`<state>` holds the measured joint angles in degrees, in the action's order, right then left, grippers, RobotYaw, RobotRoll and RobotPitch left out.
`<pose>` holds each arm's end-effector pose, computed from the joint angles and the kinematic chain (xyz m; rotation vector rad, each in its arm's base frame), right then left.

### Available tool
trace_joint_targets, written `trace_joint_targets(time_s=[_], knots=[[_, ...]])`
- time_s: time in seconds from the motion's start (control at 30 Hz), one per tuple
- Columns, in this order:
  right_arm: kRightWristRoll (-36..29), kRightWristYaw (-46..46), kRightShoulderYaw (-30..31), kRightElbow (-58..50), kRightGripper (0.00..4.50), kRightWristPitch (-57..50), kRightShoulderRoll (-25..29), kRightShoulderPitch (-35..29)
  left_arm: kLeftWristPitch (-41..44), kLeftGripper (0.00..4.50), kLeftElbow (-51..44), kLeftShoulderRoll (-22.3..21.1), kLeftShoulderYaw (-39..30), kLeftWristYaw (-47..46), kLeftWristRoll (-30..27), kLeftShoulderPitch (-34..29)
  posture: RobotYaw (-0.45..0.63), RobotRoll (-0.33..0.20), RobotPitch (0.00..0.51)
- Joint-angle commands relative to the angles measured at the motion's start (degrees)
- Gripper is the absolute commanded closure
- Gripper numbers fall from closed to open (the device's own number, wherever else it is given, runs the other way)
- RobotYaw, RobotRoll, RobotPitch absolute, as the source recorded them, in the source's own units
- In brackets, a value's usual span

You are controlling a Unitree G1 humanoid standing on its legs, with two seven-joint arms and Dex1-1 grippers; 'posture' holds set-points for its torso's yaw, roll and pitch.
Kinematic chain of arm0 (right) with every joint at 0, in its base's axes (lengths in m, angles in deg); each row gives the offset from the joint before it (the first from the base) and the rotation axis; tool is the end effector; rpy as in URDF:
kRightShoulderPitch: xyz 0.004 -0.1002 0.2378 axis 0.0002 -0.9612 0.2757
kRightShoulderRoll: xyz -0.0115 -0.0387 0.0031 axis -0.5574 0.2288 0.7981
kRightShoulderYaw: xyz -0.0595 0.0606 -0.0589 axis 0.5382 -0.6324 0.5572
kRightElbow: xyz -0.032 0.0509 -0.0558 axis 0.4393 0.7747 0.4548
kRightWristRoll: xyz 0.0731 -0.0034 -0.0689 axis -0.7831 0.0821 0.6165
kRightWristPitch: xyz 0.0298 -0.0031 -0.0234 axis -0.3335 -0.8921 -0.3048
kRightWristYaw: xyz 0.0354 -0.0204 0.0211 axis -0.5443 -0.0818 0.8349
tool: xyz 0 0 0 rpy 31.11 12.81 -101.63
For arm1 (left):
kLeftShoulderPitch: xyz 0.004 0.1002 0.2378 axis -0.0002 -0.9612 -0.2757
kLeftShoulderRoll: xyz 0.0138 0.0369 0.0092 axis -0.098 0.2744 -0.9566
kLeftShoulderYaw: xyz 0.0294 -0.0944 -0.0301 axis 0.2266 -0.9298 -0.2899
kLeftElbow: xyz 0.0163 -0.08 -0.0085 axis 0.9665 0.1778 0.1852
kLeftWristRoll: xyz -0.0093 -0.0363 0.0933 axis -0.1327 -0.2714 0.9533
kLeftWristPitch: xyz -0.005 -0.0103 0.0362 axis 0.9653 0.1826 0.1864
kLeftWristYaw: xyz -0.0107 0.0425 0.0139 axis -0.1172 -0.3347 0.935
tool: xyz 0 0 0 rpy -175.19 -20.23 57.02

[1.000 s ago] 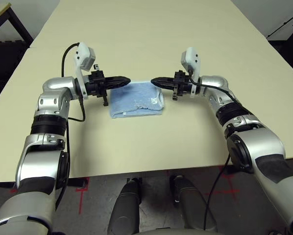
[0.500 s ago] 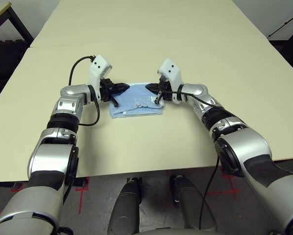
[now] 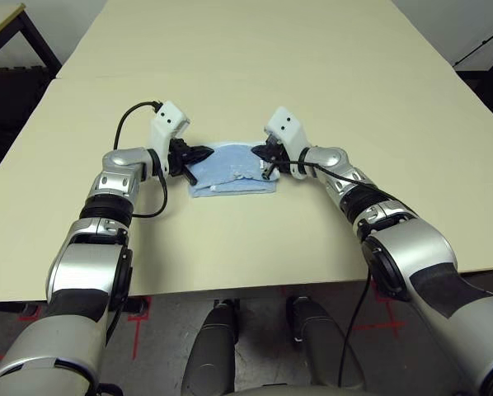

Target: Fold the towel and set it aside.

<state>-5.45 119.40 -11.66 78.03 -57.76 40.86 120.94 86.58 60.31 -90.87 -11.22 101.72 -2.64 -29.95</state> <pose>0.3676 -0.1084 0.1490 -0.4319 0.0586 0.8881 0.3479 0.2531 0.1623 0.3443 0.2222 -0.7898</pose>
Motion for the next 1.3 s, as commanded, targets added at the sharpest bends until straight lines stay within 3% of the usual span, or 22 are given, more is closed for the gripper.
trace_joint_targets(time_s=[0.03, 0.33, 0.5, 0.6, 0.7, 0.83, 0.93, 1.03, 1.13, 1.3], knots=[[-0.3, 0.8, -1.0, 1.8, 4.50, -0.5, 2.4, -0.6, 0.2, 4.47, 1.0, -0.7, 0.2, -1.1, 1.1, -1.5, 0.05, 0.000, 0.211], [-8.7, 16.5, -7.1, -2.0, 4.50, 2.6, 4.5, -1.1, 1.7, 4.47, -6.2, -3.0, -0.8, -3.5, 0.9, -3.1, 0.06, 0.000, 0.207], [-17.0, 30.6, -11.7, -7.5, 4.50, -0.5, 6.8, -2.6, 8.8, 4.47, -18.2, -5.0, -2.3, -3.6, -2.3, -6.0, 0.07, 0.000, 0.204], [-20.3, 38.7, -12.3, -12.1, 4.50, -2.9, 8.9, -4.9, 17.9, 3.85, -32.4, -6.0, -4.4, 5.1, -11.7, -10.8, 0.07, 0.000, 0.202], [-20.0, 44.3, -10.3, -15.7, 4.50, -2.0, 11.0, -7.8, 19.2, 2.79, -39.9, -7.5, -5.7, 10.3, -16.5, -15.0, 0.07, 0.000, 0.199], [-18.9, 46.4, -8.5, -17.2, 3.46, 0.7, 12.8, -10.4, 16.9, 1.26, -42.5, -8.9, -6.4, 15.6, -19.7, -18.8, 0.06, 0.000, 0.198], [-17.3, 46.5, -7.0, -16.7, 2.29, 3.6, 13.9, -11.5, 14.0, 0.05, -42.0, -9.9, -5.3, 19.2, -19.5, -20.6, 0.06, 0.000, 0.197], [-16.0, 45.5, -5.9, -16.0, 1.19, 3.8, 14.7, -12.0, 9.7, 0.00, -40.2, -10.8, -4.2, 23.1, -18.6, -21.7, 0.06, 0.000, 0.196], [-16.3, 43.5, -5.5, -16.5, 0.11, -4.7, 15.1, -12.1, 7.4, 0.00, -38.9, -11.0, -3.9, 24.5, -18.4, -21.6, 0.05, 0.000, 0.195], [-23.5, 37.6, -8.9, -21.8, 0.04, -34.4, 13.4, -10.1, 6.2, 0.00, -39.3, -10.6, -3.9, 24.6, -18.6, -22.2, 0.06, 0.000, 0.195]])
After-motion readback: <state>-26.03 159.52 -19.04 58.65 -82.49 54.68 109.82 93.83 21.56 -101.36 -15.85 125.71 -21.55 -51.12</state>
